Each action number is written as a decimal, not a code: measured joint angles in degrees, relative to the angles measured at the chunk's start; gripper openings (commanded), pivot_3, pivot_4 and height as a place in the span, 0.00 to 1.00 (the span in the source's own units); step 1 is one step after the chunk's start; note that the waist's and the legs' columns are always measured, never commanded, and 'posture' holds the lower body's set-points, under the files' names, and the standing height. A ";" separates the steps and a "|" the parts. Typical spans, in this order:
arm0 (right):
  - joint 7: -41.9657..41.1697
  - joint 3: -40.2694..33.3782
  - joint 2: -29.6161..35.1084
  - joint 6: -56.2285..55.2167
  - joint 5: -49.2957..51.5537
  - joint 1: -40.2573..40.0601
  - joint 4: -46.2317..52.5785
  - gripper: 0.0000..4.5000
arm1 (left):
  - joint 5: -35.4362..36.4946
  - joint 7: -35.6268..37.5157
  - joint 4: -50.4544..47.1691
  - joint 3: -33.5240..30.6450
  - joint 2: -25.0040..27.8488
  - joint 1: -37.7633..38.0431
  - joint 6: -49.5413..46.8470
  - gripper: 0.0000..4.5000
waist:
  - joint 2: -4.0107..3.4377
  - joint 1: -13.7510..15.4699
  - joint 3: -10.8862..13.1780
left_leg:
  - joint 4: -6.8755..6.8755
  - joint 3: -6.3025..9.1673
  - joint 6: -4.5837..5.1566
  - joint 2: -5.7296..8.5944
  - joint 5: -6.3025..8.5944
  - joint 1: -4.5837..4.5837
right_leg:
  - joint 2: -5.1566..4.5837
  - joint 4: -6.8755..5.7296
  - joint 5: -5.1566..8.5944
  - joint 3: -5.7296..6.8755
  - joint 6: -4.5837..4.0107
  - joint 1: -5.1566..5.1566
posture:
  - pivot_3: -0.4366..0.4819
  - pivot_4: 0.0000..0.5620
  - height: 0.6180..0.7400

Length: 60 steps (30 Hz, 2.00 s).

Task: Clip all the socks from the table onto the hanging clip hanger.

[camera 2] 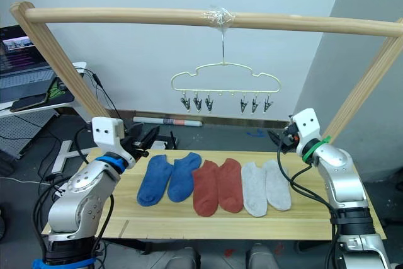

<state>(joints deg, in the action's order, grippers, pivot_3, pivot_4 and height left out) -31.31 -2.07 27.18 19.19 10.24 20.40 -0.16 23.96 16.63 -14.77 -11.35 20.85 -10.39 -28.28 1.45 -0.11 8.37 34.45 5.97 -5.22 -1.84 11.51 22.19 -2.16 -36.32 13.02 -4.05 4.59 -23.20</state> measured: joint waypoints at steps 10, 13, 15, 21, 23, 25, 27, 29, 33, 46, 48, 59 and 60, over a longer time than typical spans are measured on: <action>-6.11 5.84 -6.21 4.07 6.92 3.57 9.33 1.00 | -5.60 -4.42 12.44 4.26 -9.86 -9.24 7.78 0.60 | -0.02 -0.03 0.03 | 0.18 0.08 0.00 0.02 0.00 0.14 | 0.03 0.01 -0.05 0.03 0.08 0.00 | 0.56 0.22 1.00; -6.18 5.85 -6.17 5.22 7.40 3.51 9.91 1.00 | -7.28 -4.90 16.48 4.31 -10.91 -9.96 10.43 0.60 | -0.03 -0.03 0.04 | 0.17 0.12 0.00 0.02 0.00 0.20 | 0.04 0.01 -0.05 0.07 0.08 -0.06 | 0.55 0.23 1.00; -6.15 6.12 -6.20 5.77 7.55 3.50 10.63 1.00 | -8.23 -5.45 19.14 4.29 -11.61 -11.59 12.64 0.60 | -0.02 -0.03 0.04 | 0.19 0.14 0.00 0.02 0.00 0.21 | 0.04 0.01 -0.05 0.08 0.08 -0.06 | 0.54 0.24 1.00; -6.06 6.82 -6.36 7.67 8.50 3.52 12.81 1.00 | -10.03 -5.84 26.37 4.31 -12.45 -16.27 18.52 0.60 | -0.02 -0.14 0.34 | 0.22 0.14 0.00 0.02 0.00 0.23 | 0.04 0.01 -0.05 0.08 0.09 -0.06 | 0.53 0.28 1.00; -6.04 6.83 -6.38 8.01 8.87 3.52 13.15 1.00 | -10.18 -5.80 28.29 4.33 -12.96 -17.25 19.50 0.60 | -0.06 -0.21 0.51 | 0.22 0.15 0.00 0.02 0.00 0.28 | 0.04 0.01 -0.05 0.09 0.09 -0.08 | 0.53 0.28 1.00; -6.01 6.84 -6.41 8.48 8.96 3.72 13.36 1.00 | -10.22 -5.72 30.09 4.36 -13.39 -18.12 20.62 0.60 | -0.08 -0.25 0.65 | 0.22 0.16 0.00 0.02 0.00 0.32 | 0.04 0.02 -0.05 0.09 0.09 -0.10 | 0.52 0.30 1.00; -6.00 6.85 -6.40 9.03 8.98 4.20 13.47 1.00 | -10.44 -5.72 32.26 4.33 -13.41 -19.51 21.63 0.60 | -0.09 -0.33 0.89 | 0.22 0.18 0.00 0.02 0.00 0.35 | 0.04 0.02 -0.06 0.11 0.09 -0.13 | 0.51 0.30 1.00; -6.01 6.94 -6.43 9.48 9.00 5.36 13.58 1.00 | -10.82 -5.79 35.10 4.30 -13.48 -21.66 22.97 0.60 | -0.13 -0.39 1.05 | 0.25 0.20 0.00 0.02 0.00 0.42 | 0.04 0.01 -0.07 0.13 0.11 -0.18 | 0.51 0.31 1.00; -6.01 7.07 -6.99 10.14 9.14 6.58 14.16 1.00 | -11.23 -5.86 38.35 4.26 -13.70 -24.54 25.30 0.60 | -0.13 -0.50 1.23 | 0.23 0.22 0.00 0.02 0.00 0.51 | 0.04 0.11 -0.07 0.15 0.12 -0.20 | 0.51 0.32 1.00; -5.96 7.71 -7.14 11.57 9.42 7.26 15.08 1.00 | -11.40 -5.76 44.13 4.09 -13.60 -27.19 28.05 0.60 | -0.11 -0.94 2.33 | 0.23 0.30 0.00 0.02 0.00 0.69 | 0.04 0.17 -0.16 0.23 0.28 -0.31 | 0.50 0.34 1.00; -5.96 7.70 -7.10 11.80 9.49 7.27 15.22 1.00 | -11.40 -5.77 44.48 4.06 -13.55 -27.98 28.92 0.60 | -0.12 -1.05 2.37 | 0.23 0.31 0.00 0.02 0.00 0.70 | 0.04 0.20 -0.17 0.24 0.30 -0.31 | 0.50 0.34 1.00; -5.81 7.67 -6.97 12.96 9.71 7.43 15.88 1.00 | -11.40 -5.87 46.17 3.77 -13.55 -30.35 30.28 0.60 | -0.13 -1.55 2.53 | 0.21 0.31 0.00 0.02 0.00 0.71 | 0.03 0.21 -0.18 0.25 0.32 -0.33 | 0.49 0.34 1.00; -5.71 7.62 -6.94 13.25 9.91 7.43 16.15 1.00 | -11.40 -5.85 46.17 3.63 -13.52 -30.51 30.32 0.60 | -0.13 -1.55 2.54 | 0.21 0.32 0.00 0.02 0.00 0.72 | 0.04 0.21 -0.18 0.25 0.32 -0.33 | 0.49 0.34 1.00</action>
<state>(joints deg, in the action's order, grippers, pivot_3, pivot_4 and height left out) -37.02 5.55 20.24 32.44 20.15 27.83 15.99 12.56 10.77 31.41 -7.72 7.33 -40.90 2.04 1.31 -1.66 10.91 34.65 6.29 -5.22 -1.82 11.51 22.91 -2.12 -36.11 12.84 -3.80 4.91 -23.53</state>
